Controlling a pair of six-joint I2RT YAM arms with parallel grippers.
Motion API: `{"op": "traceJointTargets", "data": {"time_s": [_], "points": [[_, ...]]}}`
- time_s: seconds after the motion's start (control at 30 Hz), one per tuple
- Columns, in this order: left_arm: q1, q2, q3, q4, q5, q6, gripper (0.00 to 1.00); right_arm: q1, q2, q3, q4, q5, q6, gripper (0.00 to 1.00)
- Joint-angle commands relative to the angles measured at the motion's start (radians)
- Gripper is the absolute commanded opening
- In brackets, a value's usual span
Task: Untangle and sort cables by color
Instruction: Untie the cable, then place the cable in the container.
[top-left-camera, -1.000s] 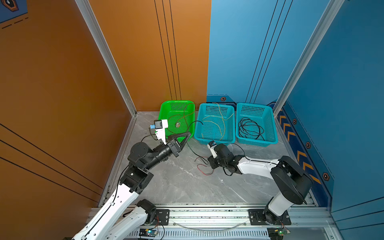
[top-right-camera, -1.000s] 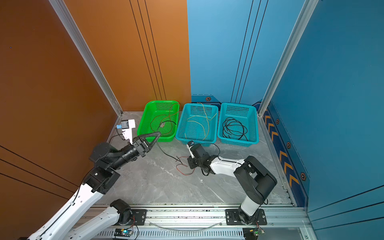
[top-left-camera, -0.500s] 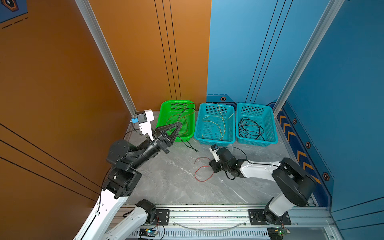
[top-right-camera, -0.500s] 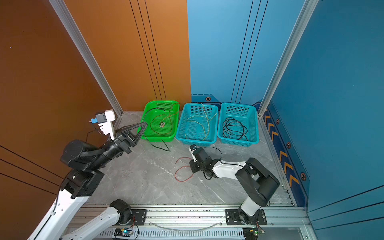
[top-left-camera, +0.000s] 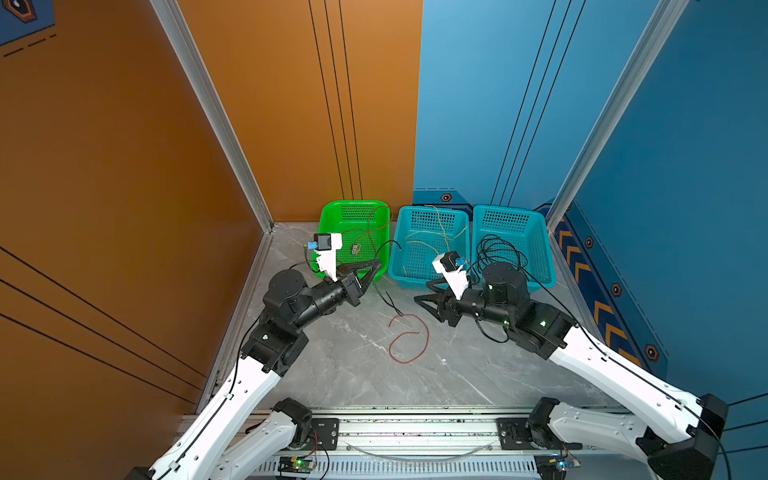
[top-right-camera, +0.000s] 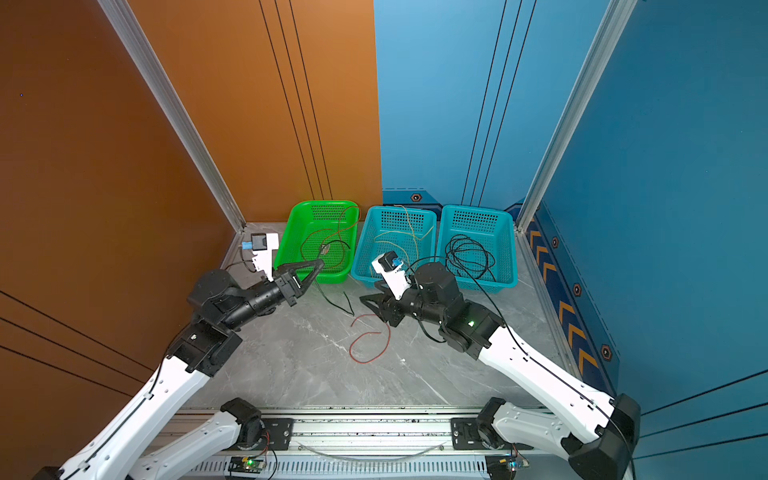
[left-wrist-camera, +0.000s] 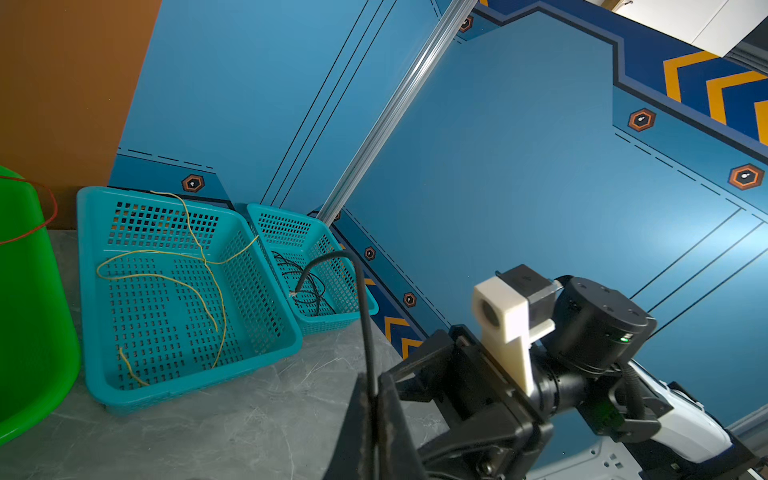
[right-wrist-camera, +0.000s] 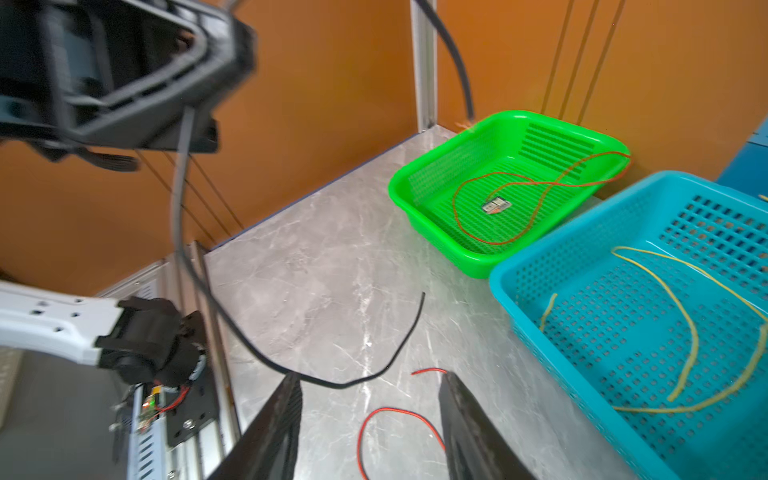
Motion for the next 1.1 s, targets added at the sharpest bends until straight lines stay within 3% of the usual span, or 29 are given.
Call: {"op": "traceJointTargets", "data": {"time_s": [0.0, 0.4, 0.47, 0.63, 0.7, 0.8, 0.93, 1.07], "points": [[0.010, -0.005, -0.018, 0.061, 0.028, -0.008, 0.00, 0.030, 0.044, 0.066, -0.091, -0.092, -0.034, 0.53], [0.013, 0.029, -0.027, 0.096, 0.040, -0.019, 0.00, 0.155, 0.260, 0.230, -0.060, -0.090, -0.066, 0.51], [0.015, 0.035, -0.032, 0.118, 0.044, -0.031, 0.00, 0.152, 0.287, 0.265, -0.074, -0.071, -0.071, 0.42], [0.024, 0.044, -0.054, 0.137, 0.056, -0.033, 0.00, 0.144, 0.311, 0.307, -0.095, -0.036, -0.082, 0.08], [0.034, 0.050, -0.064, 0.131, 0.063, -0.027, 0.00, 0.141, 0.300, 0.306, -0.109, 0.004, -0.082, 0.00], [0.047, 0.050, -0.086, 0.122, 0.056, -0.027, 0.03, 0.119, 0.273, 0.298, -0.128, 0.086, -0.076, 0.00], [0.059, 0.039, -0.089, 0.082, 0.045, -0.008, 0.20, 0.067, 0.242, 0.320, -0.183, 0.181, -0.059, 0.00], [0.064, 0.023, -0.087, 0.031, 0.014, 0.023, 0.41, -0.073, 0.253, 0.400, -0.265, 0.222, -0.009, 0.00]]}}
